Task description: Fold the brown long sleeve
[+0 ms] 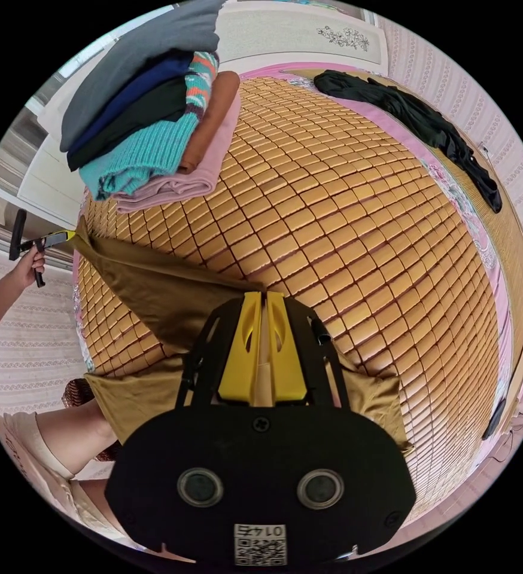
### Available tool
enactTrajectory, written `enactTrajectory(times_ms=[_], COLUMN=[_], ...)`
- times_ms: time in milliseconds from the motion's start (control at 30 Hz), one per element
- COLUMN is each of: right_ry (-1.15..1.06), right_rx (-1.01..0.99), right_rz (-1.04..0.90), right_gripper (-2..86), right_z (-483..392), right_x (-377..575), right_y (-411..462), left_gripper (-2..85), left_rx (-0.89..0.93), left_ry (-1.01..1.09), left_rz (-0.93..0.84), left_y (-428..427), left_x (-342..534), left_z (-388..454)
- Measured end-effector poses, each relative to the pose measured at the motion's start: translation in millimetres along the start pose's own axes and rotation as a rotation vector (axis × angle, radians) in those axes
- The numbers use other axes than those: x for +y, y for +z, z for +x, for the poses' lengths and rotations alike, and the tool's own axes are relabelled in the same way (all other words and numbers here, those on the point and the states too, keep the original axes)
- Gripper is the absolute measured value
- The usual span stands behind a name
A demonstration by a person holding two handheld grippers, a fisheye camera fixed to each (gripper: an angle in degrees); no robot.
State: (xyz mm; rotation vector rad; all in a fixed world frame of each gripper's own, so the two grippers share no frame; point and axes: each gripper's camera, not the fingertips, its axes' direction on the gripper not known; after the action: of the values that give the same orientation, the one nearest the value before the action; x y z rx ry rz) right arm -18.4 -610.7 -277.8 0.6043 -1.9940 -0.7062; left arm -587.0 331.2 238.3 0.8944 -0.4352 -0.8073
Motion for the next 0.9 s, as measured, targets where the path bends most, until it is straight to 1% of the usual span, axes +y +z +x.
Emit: enactTrajectory(times_ms=[67, 133, 267, 367, 400, 433, 467, 500, 533, 567, 667, 767, 833, 900], right_ry=[0.014, 0.02, 0.013, 0.015, 0.021, 0.03, 0.035, 0.042, 0.046, 0.047, 0.038, 0.047, 0.082, 0.102], right_rx=[-0.018, -0.063, -0.029, -0.009, -0.01, -0.015, -0.019, -0.027, -0.032, -0.034, -0.021, -0.031, -0.083, -0.118], right_rz=[-0.03, -0.059, -0.048, -0.034, -0.028, -0.025, -0.023, -0.022, -0.022, -0.023, -0.023, -0.016, -0.004, -0.008], right_gripper=[0.5, 0.5, 0.3, 0.0, 0.0, -0.1, -0.1, -0.1, -0.1, -0.1, -0.1, 0.1, 0.8, 1.9], right_z=[7, 14, 15, 15, 16, 18, 19, 21, 22, 23, 23, 27, 35, 40], right_x=[-3, -6, -8, -7, -7, -7, -6, -6, -6, -6, -6, -7, -6, -7], right_y=[-1, -1, -7, -16, -20, -24, -26, -31, -35, -37, -50, -61, -71, -79], left_gripper=[0.2, 1.2, 5.9, 8.3, 8.7, 9.4, 8.1, 7.5, 2.8, 0.2, -0.7, -0.8, -0.6, 0.0], left_rx=[0.023, 0.034, -0.119, -0.068, -0.069, -0.086, -0.106, -0.135, -0.128, -0.117, -0.047, -0.036, -0.051, -0.028], left_ry=[-0.089, -0.087, 0.216, 0.262, 0.249, 0.21, 0.174, 0.166, 0.168, 0.132, 0.043, -0.047, -0.085, -0.132], left_rz=[0.068, 0.096, 0.051, -0.004, -0.028, -0.1, -0.169, -0.157, -0.112, -0.095, -0.012, -0.01, -0.036, -0.01], left_y=[-5, -9, 0, 20, 26, 40, 55, 56, 52, 50, 39, 42, 50, 54], left_x=[3, 1, -21, -41, -45, -54, -58, -59, -60, -62, -62, -65, -68, -70], left_z=[-10, -7, 51, 73, 75, 77, 77, 78, 82, 82, 77, 66, 64, 67])
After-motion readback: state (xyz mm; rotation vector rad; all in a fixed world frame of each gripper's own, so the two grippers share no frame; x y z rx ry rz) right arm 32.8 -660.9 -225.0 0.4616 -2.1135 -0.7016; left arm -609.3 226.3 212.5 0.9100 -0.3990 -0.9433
